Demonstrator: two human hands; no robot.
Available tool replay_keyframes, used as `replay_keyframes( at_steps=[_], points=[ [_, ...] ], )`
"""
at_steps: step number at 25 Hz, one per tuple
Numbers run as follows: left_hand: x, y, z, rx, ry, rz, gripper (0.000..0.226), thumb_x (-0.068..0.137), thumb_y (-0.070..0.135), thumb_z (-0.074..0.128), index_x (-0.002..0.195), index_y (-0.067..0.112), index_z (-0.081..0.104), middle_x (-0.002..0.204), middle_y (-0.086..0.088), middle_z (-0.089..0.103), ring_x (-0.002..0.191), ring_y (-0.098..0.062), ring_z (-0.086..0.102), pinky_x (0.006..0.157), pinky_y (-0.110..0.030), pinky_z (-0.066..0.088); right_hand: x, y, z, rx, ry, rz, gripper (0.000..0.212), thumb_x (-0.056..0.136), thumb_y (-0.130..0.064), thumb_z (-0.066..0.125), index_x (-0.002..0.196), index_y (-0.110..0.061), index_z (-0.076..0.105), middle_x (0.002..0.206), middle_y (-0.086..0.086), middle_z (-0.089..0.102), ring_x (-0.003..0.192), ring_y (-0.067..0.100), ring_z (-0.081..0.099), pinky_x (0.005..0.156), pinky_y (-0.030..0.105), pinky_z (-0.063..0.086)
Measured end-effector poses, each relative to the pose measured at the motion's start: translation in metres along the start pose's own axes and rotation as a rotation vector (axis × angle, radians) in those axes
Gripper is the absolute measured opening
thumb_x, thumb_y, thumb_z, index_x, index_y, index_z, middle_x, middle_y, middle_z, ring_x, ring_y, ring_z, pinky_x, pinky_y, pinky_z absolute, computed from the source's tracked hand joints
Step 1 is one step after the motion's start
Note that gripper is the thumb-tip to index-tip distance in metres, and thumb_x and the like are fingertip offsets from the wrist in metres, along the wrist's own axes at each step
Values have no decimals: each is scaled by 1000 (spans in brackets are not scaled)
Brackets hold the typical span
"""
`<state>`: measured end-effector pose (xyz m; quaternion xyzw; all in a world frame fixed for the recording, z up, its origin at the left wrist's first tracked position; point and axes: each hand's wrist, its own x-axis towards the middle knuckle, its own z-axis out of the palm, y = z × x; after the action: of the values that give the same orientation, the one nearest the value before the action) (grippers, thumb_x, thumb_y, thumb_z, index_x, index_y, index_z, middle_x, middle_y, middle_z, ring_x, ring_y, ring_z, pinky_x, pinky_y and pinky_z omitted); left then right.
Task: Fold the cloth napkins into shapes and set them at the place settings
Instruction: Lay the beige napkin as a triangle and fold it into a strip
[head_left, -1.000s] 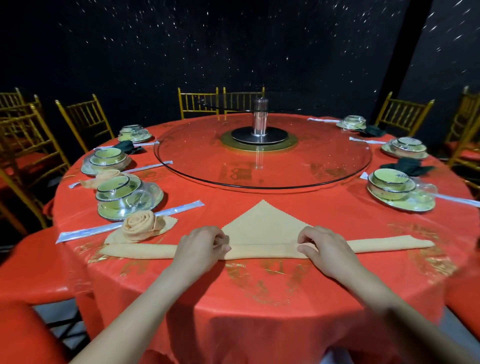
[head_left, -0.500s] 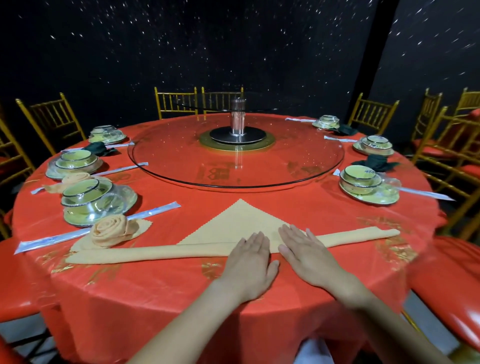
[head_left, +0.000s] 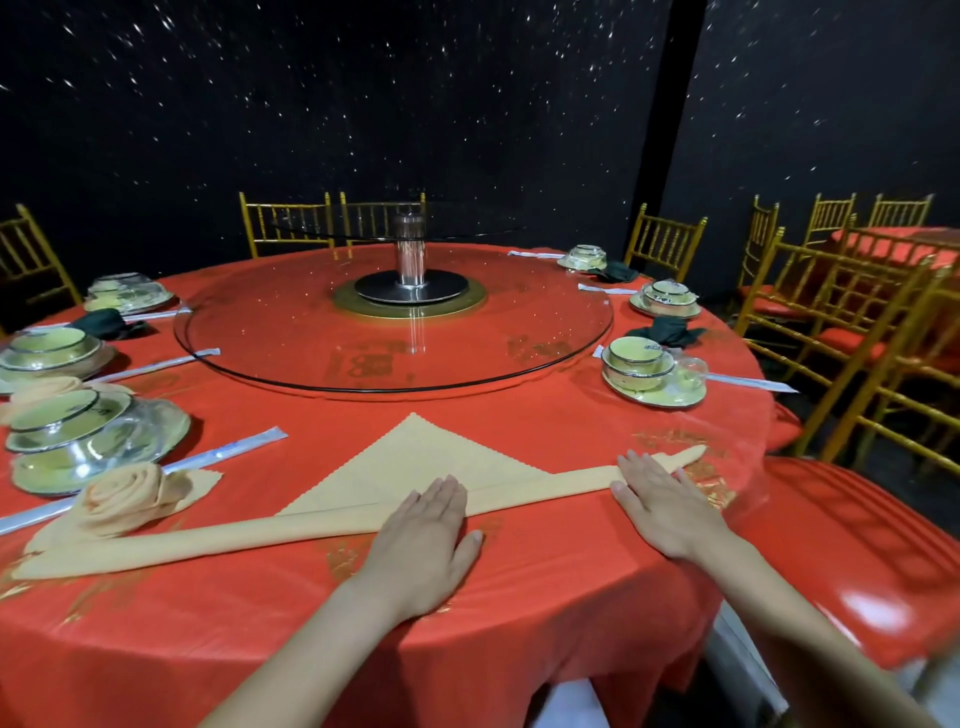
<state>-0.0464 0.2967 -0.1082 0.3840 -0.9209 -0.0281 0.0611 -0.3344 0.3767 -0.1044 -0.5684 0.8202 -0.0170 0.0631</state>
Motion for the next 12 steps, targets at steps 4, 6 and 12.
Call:
replay_keyframes(
  at_steps=[4,6,12],
  points=[
    [-8,-10,-5,2,8,-28,100,64,69,-18,151,26,8,158,9,3,145,-6,-3,115,-32,-6,0,14,-1,4,-8,76,60,98,-53,9,151,-25,4,158,-10,-2,144,7,-5,118,38,-3],
    [-20,-19,-9,32,5,-47,116,54,80,-32,151,27,4,158,12,0,144,-4,-6,115,-33,-8,-1,15,-1,-14,-16,90,61,97,-54,8,151,-25,3,158,-9,-3,145,7,-5,118,38,-3],
    [-35,-27,-15,31,-14,-57,106,65,80,-17,152,23,4,158,10,1,144,-5,-6,115,-33,-8,-11,-44,-7,-134,198,-30,61,98,-43,6,151,-13,-1,159,2,-3,146,14,-5,117,37,-6]
  ],
)
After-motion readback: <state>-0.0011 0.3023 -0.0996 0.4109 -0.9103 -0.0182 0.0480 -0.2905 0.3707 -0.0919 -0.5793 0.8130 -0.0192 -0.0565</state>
